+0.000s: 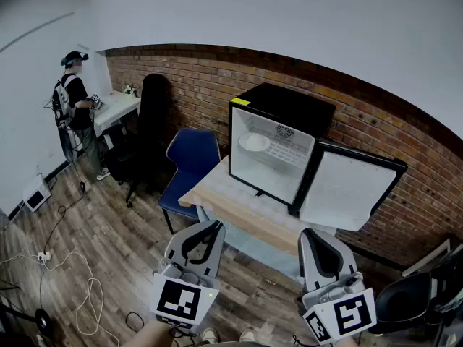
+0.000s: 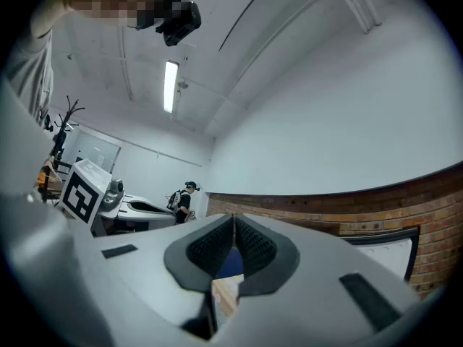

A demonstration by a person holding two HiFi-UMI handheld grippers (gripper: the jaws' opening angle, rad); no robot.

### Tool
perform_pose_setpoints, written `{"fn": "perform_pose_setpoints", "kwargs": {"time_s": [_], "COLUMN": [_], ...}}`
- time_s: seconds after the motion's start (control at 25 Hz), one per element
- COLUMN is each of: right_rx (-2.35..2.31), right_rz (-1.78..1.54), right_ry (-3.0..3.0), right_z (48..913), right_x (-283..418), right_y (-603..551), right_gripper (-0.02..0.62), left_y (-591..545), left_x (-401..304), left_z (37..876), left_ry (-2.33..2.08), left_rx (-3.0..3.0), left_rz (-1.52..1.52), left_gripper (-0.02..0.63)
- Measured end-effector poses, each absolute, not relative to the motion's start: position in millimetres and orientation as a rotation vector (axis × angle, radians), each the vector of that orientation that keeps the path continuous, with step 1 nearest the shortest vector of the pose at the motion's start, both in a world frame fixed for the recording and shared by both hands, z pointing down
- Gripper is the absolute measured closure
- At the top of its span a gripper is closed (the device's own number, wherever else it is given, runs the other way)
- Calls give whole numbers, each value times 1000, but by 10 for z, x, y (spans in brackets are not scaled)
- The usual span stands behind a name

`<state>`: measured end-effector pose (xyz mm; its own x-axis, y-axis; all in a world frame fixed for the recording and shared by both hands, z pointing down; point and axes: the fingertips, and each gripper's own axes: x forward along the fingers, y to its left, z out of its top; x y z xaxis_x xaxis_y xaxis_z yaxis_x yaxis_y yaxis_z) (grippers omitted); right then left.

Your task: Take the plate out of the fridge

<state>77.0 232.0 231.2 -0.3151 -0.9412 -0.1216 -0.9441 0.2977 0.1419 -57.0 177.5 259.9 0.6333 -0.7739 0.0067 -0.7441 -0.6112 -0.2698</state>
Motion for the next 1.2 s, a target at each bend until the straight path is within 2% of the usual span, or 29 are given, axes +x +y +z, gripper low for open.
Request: {"fn": "perform_pose_setpoints", "kwargs": {"time_s": [0.6,1.2], "right_rx": [-1766,-1693], "right_rz": [265,238], "right_ry": [2523,2565], "right_z": [2335,2547], "right_x": [897,1372], "right_y": [2195,2130], "right_gripper": [565,565], "left_y": [1734,1703], "left_x": [-348,123], "left_z": [2657,2777], "left_ry": [1235,1305], "left_rx": [-2597,-2563], "left_rz": [-200,-223], "left_gripper": [585,586]}}
